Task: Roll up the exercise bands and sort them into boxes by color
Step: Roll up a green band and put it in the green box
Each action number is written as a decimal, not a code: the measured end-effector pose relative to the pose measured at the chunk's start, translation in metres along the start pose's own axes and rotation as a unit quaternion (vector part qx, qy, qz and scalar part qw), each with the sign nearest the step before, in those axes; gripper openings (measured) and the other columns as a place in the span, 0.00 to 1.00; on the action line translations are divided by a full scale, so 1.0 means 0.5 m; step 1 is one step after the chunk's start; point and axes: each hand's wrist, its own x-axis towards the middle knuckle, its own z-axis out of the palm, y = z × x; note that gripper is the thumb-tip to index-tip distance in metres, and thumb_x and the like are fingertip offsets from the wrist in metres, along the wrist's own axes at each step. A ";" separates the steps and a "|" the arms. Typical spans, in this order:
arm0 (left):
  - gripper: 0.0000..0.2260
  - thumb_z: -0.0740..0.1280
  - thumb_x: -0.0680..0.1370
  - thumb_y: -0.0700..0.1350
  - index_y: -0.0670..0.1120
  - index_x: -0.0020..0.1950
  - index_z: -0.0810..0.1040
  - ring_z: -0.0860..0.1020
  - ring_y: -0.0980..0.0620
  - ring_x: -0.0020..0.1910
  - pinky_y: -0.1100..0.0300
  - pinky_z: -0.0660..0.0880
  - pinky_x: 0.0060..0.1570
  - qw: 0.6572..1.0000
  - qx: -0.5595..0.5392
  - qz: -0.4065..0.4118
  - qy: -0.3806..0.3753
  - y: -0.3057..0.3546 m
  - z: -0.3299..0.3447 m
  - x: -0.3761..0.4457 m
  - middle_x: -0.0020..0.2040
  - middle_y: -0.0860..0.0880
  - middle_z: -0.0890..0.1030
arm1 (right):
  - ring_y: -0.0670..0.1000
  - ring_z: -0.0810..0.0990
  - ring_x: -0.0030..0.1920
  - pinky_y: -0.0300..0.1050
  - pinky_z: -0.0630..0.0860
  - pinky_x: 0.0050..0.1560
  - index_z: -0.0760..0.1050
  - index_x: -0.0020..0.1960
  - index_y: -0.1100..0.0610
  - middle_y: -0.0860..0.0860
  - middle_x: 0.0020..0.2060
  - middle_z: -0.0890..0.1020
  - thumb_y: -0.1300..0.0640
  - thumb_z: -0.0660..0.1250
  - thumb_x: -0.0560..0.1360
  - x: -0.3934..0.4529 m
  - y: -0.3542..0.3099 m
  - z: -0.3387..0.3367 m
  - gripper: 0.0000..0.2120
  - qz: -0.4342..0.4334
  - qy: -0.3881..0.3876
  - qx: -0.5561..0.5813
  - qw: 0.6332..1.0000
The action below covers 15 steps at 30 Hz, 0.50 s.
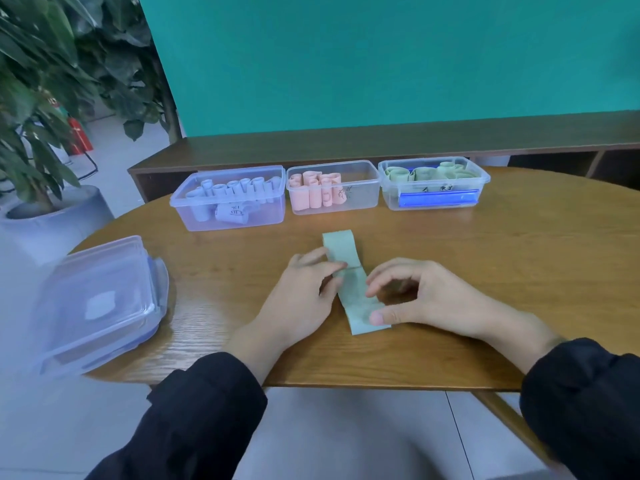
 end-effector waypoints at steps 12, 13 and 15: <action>0.11 0.78 0.72 0.54 0.52 0.52 0.87 0.78 0.59 0.53 0.65 0.74 0.55 0.990 -0.088 0.112 -0.015 0.038 -0.033 -0.058 0.49 0.59 0.83 | 0.42 0.79 0.54 0.32 0.71 0.54 0.83 0.48 0.45 0.39 0.54 0.82 0.48 0.79 0.67 -0.013 0.013 0.007 0.11 -0.041 0.042 -0.025 0.998; 0.12 0.77 0.73 0.56 0.53 0.53 0.86 0.78 0.59 0.54 0.62 0.75 0.56 0.990 -0.074 0.115 -0.024 0.036 -0.032 -0.060 0.50 0.59 0.83 | 0.42 0.79 0.55 0.32 0.71 0.54 0.83 0.48 0.44 0.39 0.54 0.82 0.47 0.79 0.68 -0.014 0.011 0.008 0.10 -0.044 0.036 -0.035 0.998; 0.16 0.72 0.74 0.61 0.53 0.55 0.86 0.76 0.59 0.56 0.58 0.75 0.57 0.992 -0.049 0.113 -0.039 0.035 -0.029 -0.063 0.52 0.60 0.82 | 0.40 0.78 0.57 0.34 0.70 0.57 0.83 0.46 0.41 0.36 0.55 0.80 0.43 0.77 0.68 -0.016 0.009 0.008 0.08 -0.044 0.012 -0.067 0.997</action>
